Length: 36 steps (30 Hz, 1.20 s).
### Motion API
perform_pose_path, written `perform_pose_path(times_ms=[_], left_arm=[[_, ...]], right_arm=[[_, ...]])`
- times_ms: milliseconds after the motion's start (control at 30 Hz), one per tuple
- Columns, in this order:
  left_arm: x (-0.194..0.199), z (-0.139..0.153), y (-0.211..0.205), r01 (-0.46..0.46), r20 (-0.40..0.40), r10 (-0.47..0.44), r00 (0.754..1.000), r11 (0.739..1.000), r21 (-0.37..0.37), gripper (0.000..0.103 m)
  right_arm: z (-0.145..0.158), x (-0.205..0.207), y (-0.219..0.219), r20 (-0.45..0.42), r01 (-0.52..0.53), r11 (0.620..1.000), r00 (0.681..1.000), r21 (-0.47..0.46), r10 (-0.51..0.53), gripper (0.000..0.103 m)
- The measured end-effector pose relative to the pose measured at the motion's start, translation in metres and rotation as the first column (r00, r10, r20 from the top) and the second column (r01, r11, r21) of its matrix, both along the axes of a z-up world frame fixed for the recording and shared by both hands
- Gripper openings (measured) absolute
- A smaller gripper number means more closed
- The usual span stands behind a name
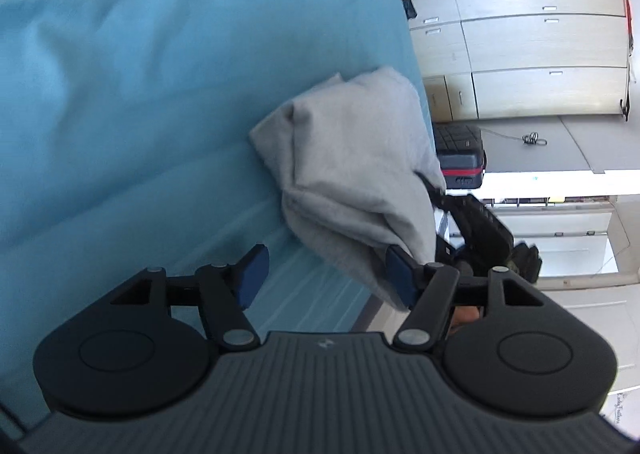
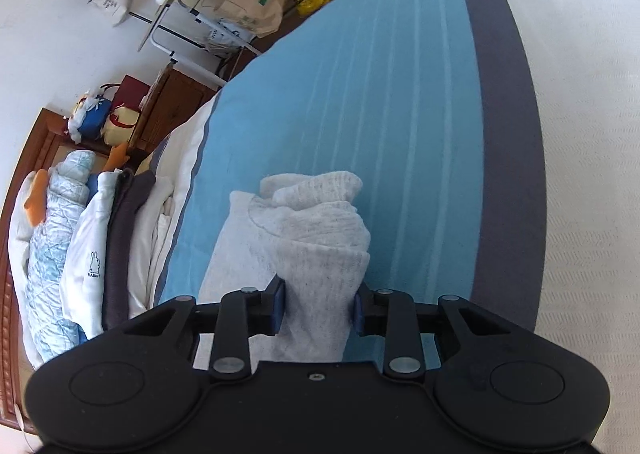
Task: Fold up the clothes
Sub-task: 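Grasp the sweatshirt with the left gripper while the right gripper holds the other end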
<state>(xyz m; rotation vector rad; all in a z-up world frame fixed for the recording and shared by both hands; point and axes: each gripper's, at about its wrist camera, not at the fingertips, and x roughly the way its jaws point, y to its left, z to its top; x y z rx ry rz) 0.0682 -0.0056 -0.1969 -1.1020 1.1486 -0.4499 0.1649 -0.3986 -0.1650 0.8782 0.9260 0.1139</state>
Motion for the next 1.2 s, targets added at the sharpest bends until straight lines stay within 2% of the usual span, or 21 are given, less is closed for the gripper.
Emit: perform_pose_path(times_ms=[33, 67, 100, 133, 200, 267, 367, 400, 433, 567, 633, 733, 767, 833, 867, 933, 1000, 1033, 1100, 1133, 1200], left_arm=[[-0.002, -0.003, 0.0, -0.003, -0.026, 0.002, 1.0, 0.999, -0.039, 0.065], [-0.005, -0.011, 0.0, -0.023, -0.085, 0.012, 0.996, 0.991, -0.13, 0.067], [-0.009, -0.021, -0.001, -0.07, -0.152, 0.032, 0.988, 0.967, -0.246, 0.068], [-0.013, -0.032, -0.003, -0.124, -0.221, 0.046, 0.974, 0.926, -0.357, 0.068], [-0.019, -0.035, -0.004, -0.204, -0.258, 0.1, 0.961, 0.886, -0.416, 0.068], [-0.022, -0.027, -0.003, -0.264, -0.227, 0.191, 0.955, 0.896, -0.358, 0.072], [-0.025, -0.028, -0.008, -0.36, -0.267, 0.278, 0.923, 0.869, -0.339, 0.082], [-0.024, -0.031, -0.013, -0.378, -0.293, 0.283, 0.913, 0.858, -0.347, 0.084], [-0.021, -0.033, -0.021, -0.367, -0.311, 0.263, 0.913, 0.862, -0.349, 0.084], [-0.003, -0.034, -0.056, -0.282, -0.328, 0.183, 0.927, 0.915, -0.287, 0.087], [0.007, -0.038, -0.063, -0.315, -0.362, 0.206, 0.909, 0.909, -0.273, 0.087], [0.03, -0.046, -0.064, -0.356, -0.363, 0.221, 0.905, 0.862, -0.362, 0.085], [0.04, -0.043, -0.062, -0.318, -0.326, 0.202, 0.924, 0.878, -0.356, 0.084], [0.054, -0.031, -0.058, -0.242, -0.238, 0.171, 0.956, 0.919, -0.31, 0.057], [0.058, -0.024, -0.058, -0.21, -0.19, 0.162, 0.968, 0.939, -0.27, 0.056], [0.065, -0.009, -0.057, -0.151, -0.095, 0.136, 0.986, 0.971, -0.185, 0.03], [0.072, 0.006, -0.056, -0.099, -0.003, 0.099, 0.995, 0.991, -0.092, 0.023], [0.071, 0.015, -0.059, -0.077, 0.046, 0.078, 0.996, 0.996, -0.035, 0.021], [0.07, 0.036, -0.065, -0.042, 0.142, 0.026, 0.989, 0.993, 0.106, 0.02], [0.069, 0.049, -0.068, -0.029, 0.188, -0.007, 0.982, 0.981, 0.191, 0.02], [0.068, 0.075, -0.074, -0.017, 0.267, -0.085, 0.96, 0.933, 0.358, 0.02]], right_arm=[[-0.001, 0.001, 0.0, -0.003, 0.001, 1.0, 1.0, 0.004, -0.001, 0.036], [-0.002, 0.002, 0.0, -0.007, 0.003, 1.0, 1.0, 0.009, -0.003, 0.036], [-0.003, 0.003, 0.0, -0.01, 0.004, 1.0, 1.0, 0.012, -0.004, 0.036], [-0.004, 0.004, 0.0, -0.015, 0.007, 1.0, 1.0, 0.017, -0.006, 0.036], [-0.005, 0.005, 0.0, -0.023, 0.01, 1.0, 1.0, 0.029, -0.01, 0.037], [-0.006, 0.006, 0.001, -0.026, 0.01, 0.999, 1.0, 0.035, -0.009, 0.037], [-0.005, 0.006, 0.003, -0.022, 0.005, 1.0, 1.0, 0.028, -0.005, 0.038], [-0.004, 0.006, 0.003, -0.019, 0.003, 1.0, 1.0, 0.024, -0.003, 0.038], [-0.004, 0.006, 0.004, -0.017, 0.002, 1.0, 1.0, 0.021, -0.001, 0.038], [-0.007, 0.006, 0.001, -0.018, 0.008, 0.999, 1.0, 0.053, -0.008, 0.038], [-0.008, 0.005, 0.0, -0.017, 0.011, 0.998, 1.0, 0.07, -0.009, 0.038], [-0.008, 0.006, 0.001, -0.01, 0.004, 0.998, 1.0, 0.069, -0.004, 0.04], [-0.009, 0.006, 0.002, -0.012, 0.009, 0.998, 1.0, 0.069, -0.008, 0.043], [-0.011, 0.007, 0.004, -0.013, 0.024, 0.997, 1.0, 0.077, -0.023, 0.052], [-0.013, 0.009, 0.007, 0.001, 0.023, 0.997, 1.0, 0.075, -0.023, 0.055], [-0.015, 0.012, 0.014, 0.037, 0.009, 0.998, 0.999, 0.056, -0.011, 0.058], [-0.009, 0.014, 0.024, 0.095, -0.016, 0.999, 0.995, -0.031, 0.019, 0.054], [-0.005, 0.015, 0.03, 0.126, -0.028, 0.997, 0.991, -0.078, 0.037, 0.047], [0.014, 0.006, 0.051, 0.253, -0.061, 0.97, 0.96, -0.236, 0.122, 0.041], [0.024, 0.002, 0.062, 0.307, -0.069, 0.947, 0.936, -0.312, 0.17, 0.039], [0.039, -0.005, 0.083, 0.365, -0.077, 0.909, 0.899, -0.409, 0.24, 0.038]])
